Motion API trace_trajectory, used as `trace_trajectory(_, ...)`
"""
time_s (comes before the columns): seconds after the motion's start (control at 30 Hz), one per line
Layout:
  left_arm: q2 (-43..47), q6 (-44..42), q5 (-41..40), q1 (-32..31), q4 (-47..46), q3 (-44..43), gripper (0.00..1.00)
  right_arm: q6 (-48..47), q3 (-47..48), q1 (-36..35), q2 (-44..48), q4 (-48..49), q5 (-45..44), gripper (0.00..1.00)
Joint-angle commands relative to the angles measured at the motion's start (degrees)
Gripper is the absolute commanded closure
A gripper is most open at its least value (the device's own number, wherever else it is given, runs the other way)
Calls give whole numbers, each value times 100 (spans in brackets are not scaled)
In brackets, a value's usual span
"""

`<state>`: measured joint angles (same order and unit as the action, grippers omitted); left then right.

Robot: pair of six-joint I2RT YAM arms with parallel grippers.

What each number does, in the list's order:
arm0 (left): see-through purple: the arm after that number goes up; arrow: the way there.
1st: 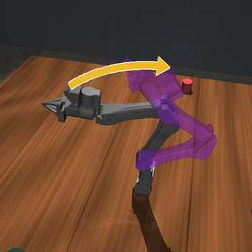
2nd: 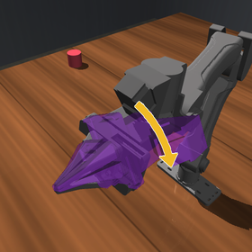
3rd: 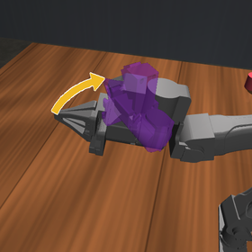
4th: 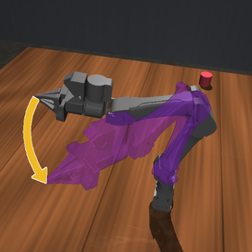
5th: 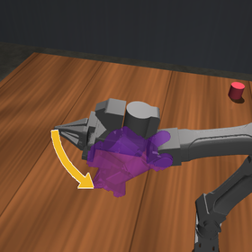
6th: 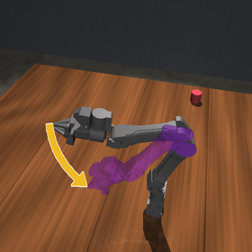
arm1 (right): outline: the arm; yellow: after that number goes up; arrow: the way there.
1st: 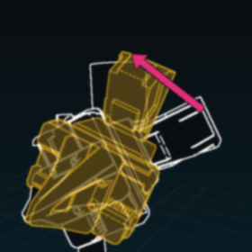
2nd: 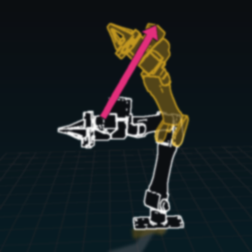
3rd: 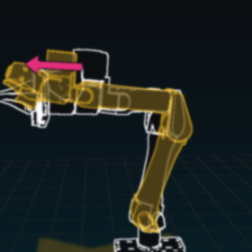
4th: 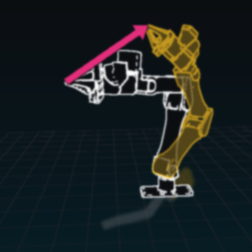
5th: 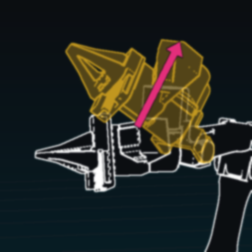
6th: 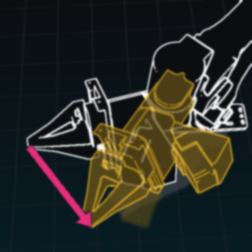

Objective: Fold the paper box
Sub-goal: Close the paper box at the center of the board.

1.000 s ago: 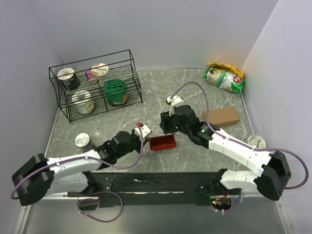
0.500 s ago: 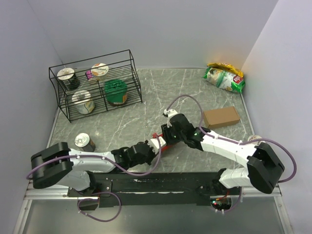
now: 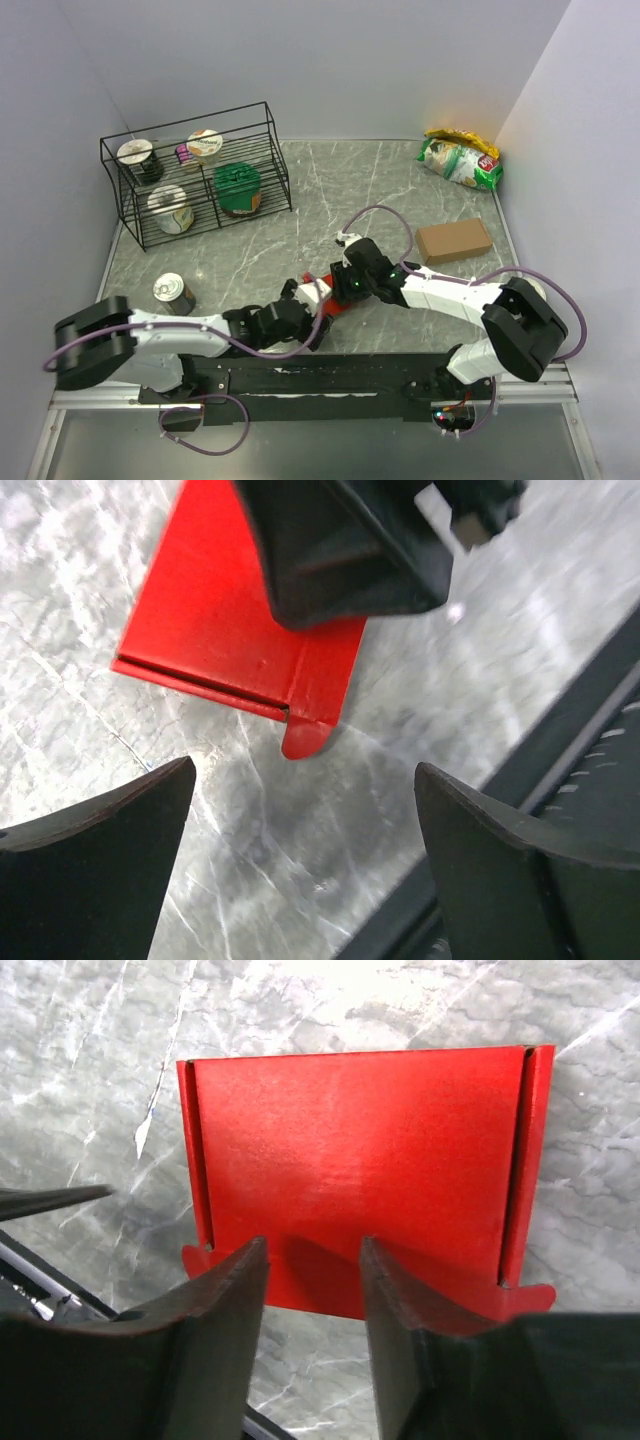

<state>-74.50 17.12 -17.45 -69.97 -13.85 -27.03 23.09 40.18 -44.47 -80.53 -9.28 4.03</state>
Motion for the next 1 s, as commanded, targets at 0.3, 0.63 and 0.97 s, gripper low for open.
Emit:
trace_trajectory(0.3,648,2479,1542,1908,163,-189,4,-990,736,1071,636,-839,562,16)
trace_trajectory(0.63,-266,2954,2587,2735,-434,-312,4,-1791,1132,1520,-428,-944,1433,13)
trace_trajectory(0.97,-856,3209,2949,2858,-698,-172,2,-1316,974,1555,-1307,-988,1785,35)
